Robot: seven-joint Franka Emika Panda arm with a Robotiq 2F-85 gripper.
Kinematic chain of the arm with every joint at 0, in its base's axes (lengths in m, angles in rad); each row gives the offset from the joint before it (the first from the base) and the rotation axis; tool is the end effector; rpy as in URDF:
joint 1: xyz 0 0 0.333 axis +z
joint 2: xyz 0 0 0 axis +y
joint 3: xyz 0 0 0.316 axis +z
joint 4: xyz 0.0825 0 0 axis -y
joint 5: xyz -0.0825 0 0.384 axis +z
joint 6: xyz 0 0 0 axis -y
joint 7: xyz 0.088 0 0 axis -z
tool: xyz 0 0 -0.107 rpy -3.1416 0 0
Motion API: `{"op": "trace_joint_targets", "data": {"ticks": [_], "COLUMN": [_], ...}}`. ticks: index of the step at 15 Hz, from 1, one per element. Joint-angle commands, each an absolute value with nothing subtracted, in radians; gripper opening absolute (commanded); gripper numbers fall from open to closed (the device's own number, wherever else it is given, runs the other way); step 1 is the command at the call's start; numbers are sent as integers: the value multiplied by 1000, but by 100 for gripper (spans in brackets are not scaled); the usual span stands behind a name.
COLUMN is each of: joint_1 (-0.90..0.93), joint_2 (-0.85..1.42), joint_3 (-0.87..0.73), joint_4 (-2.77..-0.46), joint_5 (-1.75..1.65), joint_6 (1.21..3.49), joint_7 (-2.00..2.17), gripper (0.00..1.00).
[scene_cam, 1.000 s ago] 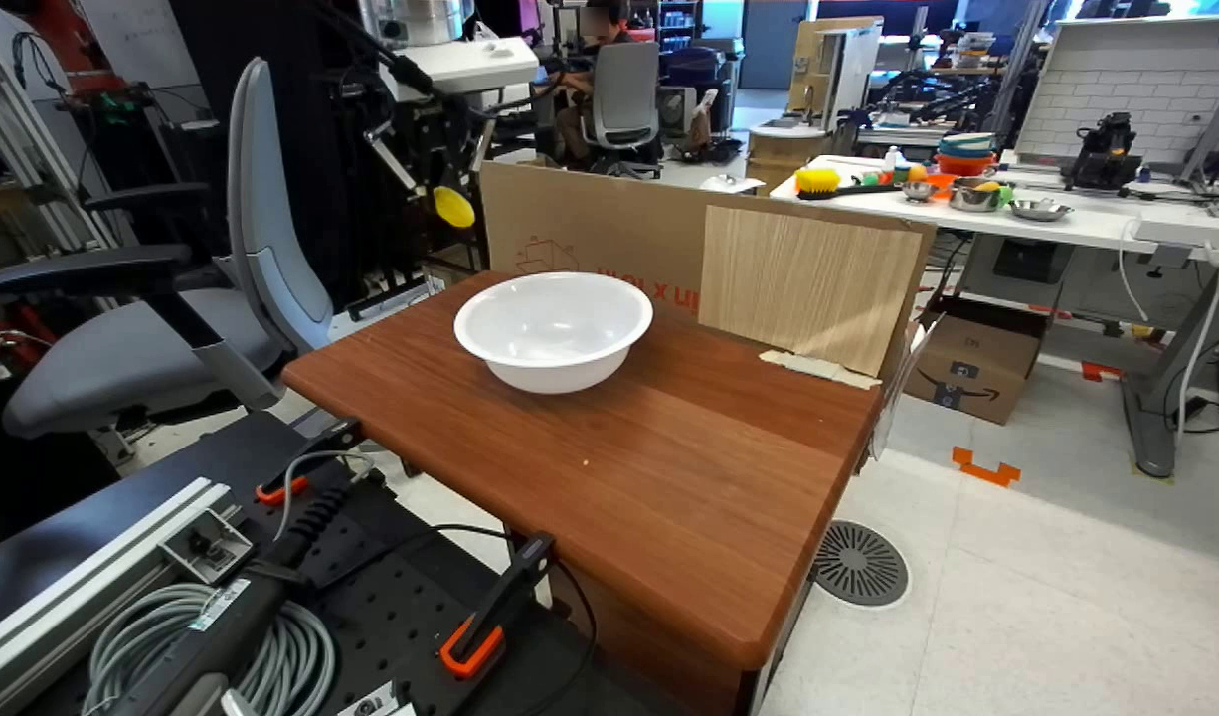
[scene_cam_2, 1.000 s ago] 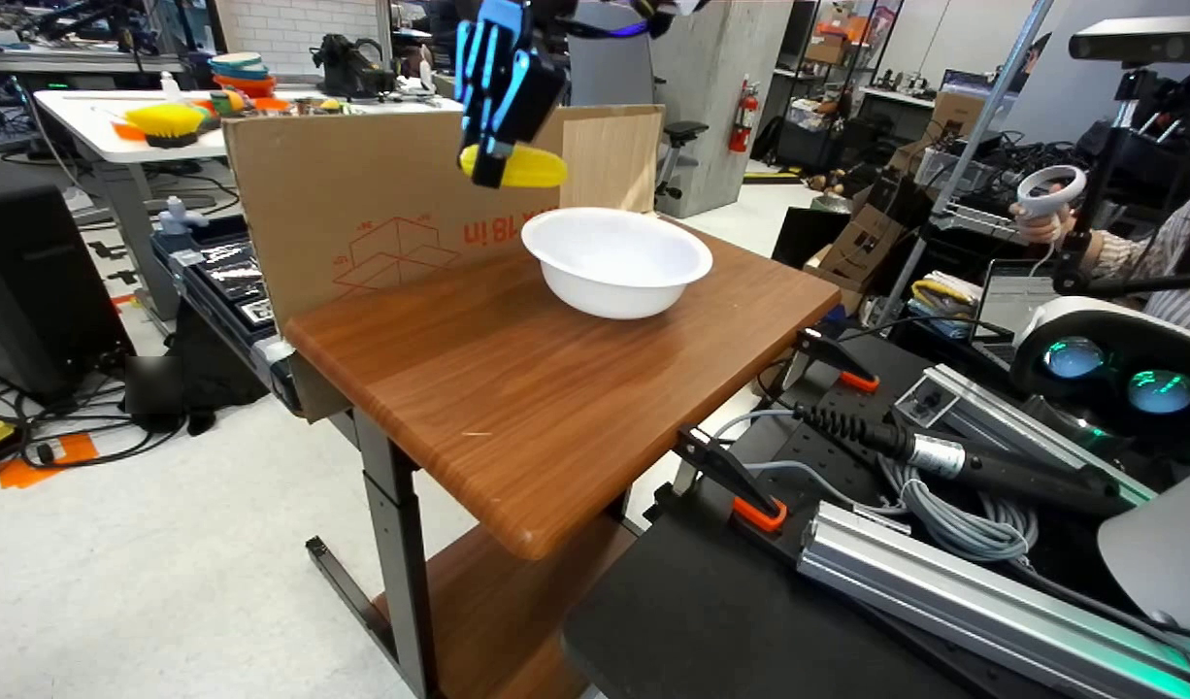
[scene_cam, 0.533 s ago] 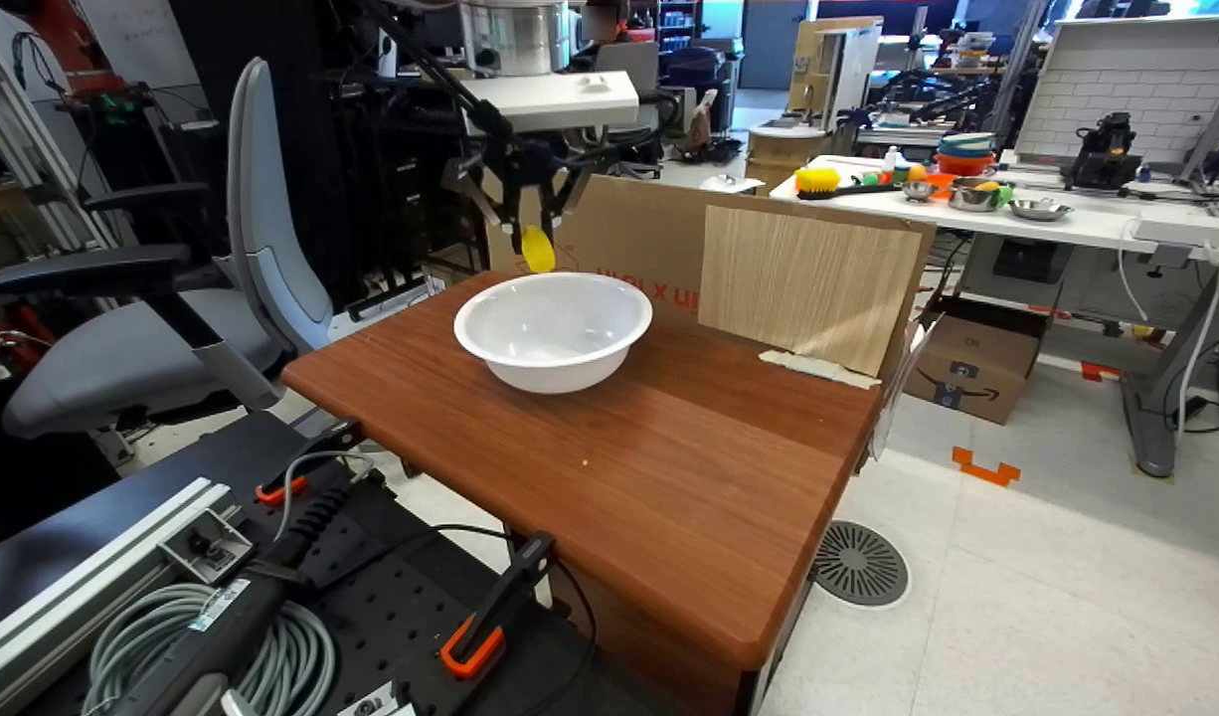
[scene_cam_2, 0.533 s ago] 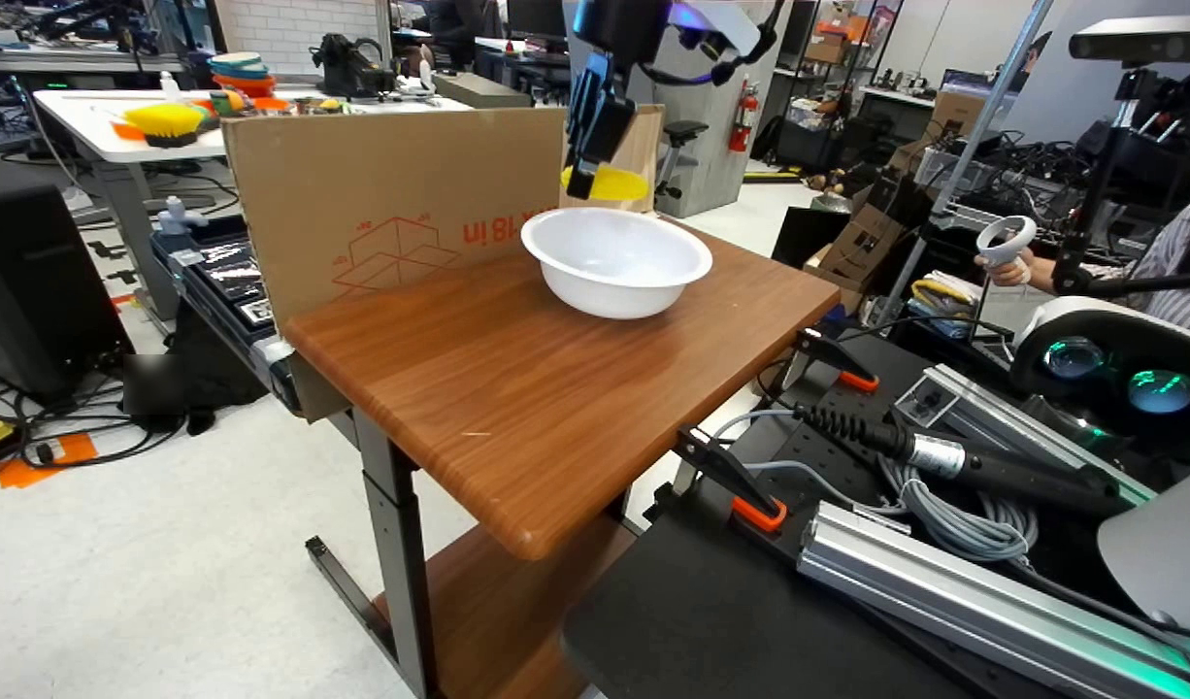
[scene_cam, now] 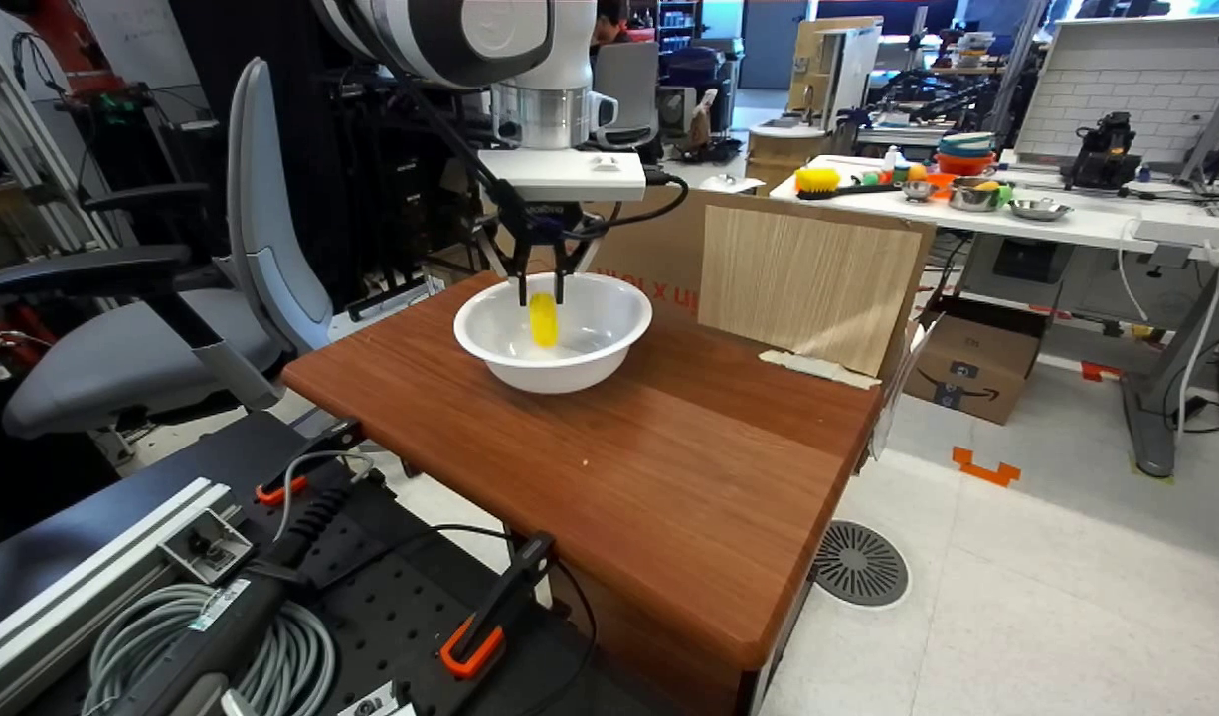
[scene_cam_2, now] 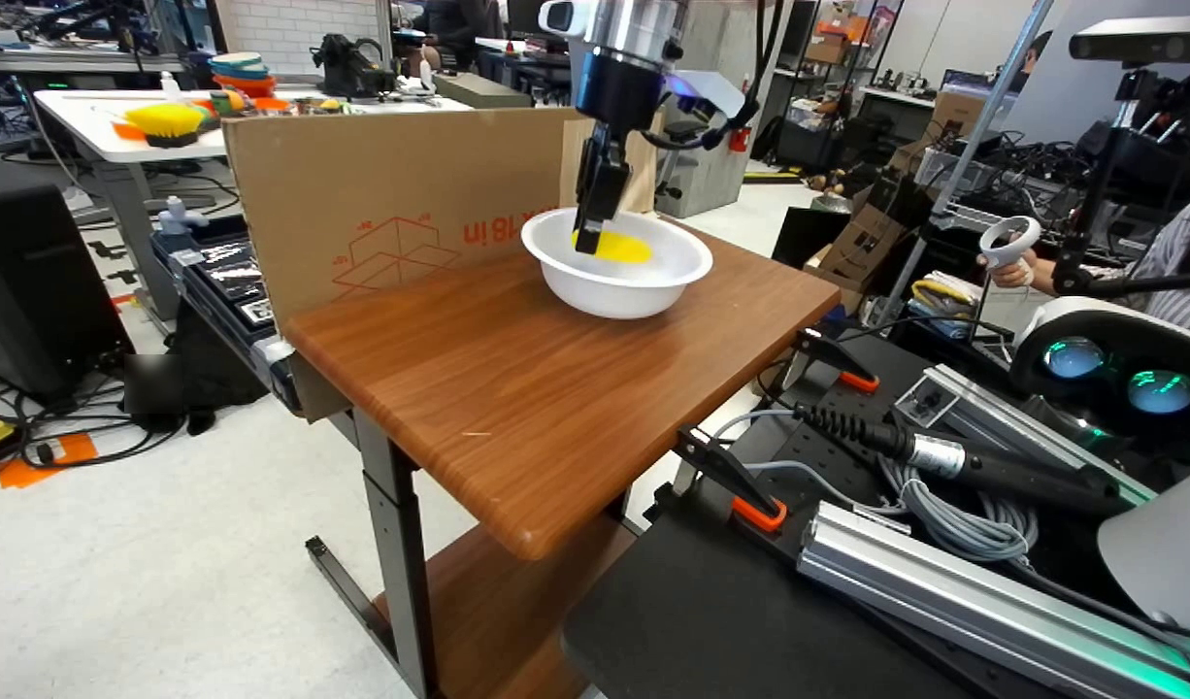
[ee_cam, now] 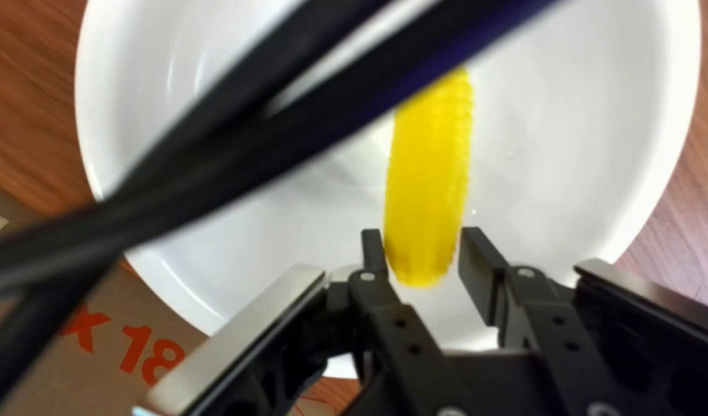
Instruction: Pick up the yellow toy from the table and put it in the white dish.
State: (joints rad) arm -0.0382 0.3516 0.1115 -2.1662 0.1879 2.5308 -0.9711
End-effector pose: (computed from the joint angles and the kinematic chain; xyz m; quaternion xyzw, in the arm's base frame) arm 0.5656 0.0395 0.2329 -0.9015 -0.4265 -0.0375 0.0634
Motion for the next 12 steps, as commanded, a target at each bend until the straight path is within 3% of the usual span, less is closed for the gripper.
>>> {"op": "trace_joint_targets", "data": {"ticks": [1,5,12], "joint_1": [-57,-59,-46], "joint_2": [364,321,271], "joint_3": [131,136,129], "joint_4": [-2133,-2160,-2197], "joint_5": [185,191,184], "joint_6": [2495,2502,2530], "joint_7": [-942,-930,-931], "gripper": [71,99,100]}}
